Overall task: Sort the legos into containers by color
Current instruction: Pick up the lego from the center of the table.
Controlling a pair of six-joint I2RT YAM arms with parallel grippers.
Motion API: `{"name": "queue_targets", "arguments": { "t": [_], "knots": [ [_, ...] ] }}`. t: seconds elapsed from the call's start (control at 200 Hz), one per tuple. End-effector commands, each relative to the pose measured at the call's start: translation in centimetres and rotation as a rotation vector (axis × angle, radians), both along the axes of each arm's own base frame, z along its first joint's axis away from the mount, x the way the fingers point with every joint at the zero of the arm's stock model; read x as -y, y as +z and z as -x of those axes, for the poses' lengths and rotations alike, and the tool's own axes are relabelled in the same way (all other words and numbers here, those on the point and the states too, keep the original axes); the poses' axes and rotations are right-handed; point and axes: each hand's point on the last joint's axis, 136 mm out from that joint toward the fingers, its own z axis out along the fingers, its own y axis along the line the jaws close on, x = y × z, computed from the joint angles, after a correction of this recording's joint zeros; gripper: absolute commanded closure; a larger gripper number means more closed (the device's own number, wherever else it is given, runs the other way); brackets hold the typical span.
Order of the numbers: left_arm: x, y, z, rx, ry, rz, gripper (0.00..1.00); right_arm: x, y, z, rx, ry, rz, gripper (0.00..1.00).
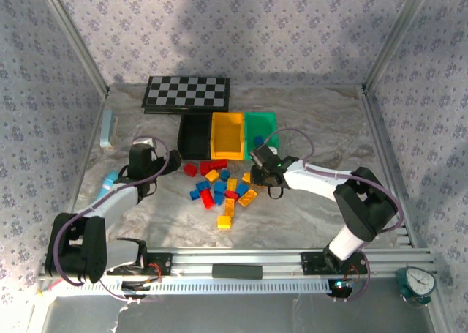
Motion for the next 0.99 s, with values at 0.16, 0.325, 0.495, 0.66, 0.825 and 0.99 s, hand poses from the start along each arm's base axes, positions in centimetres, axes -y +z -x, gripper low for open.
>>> {"name": "queue_targets", "arguments": {
  "t": [0.16,0.325,0.495,0.66,0.825,0.99],
  "knots": [
    [-0.2,1.3,-0.7,0.026,0.017,-0.004,0.00,2.4,-1.6,3.0,-0.099,0.002,0.094,0.54],
    [-0.3,1.4,-0.6,0.029,0.018,-0.002,0.00,2.0,-1.7,2.8,-0.093,0.010,0.085,0.55],
    [-0.3,1.1,-0.7,0.019,0.023,-0.004,0.00,1.4,-0.3,1.9,-0.050,0.017,0.068,0.68],
    [-0.1,0.7,-0.9,0.001,0.016,0.005,0.00,0.2,2.7,0.5,0.008,0.048,0.075,0.70],
    [-0.1,0.1,-1.0,-0.028,0.023,0.009,0.00,-3.6,7.0,-2.0,0.098,0.129,0.048,0.69],
    [-0.3,-0.2,-0.9,-0.051,0.045,0.014,0.00,-10.9,9.8,-5.3,0.156,0.239,-0.023,0.69]
  ]
}}
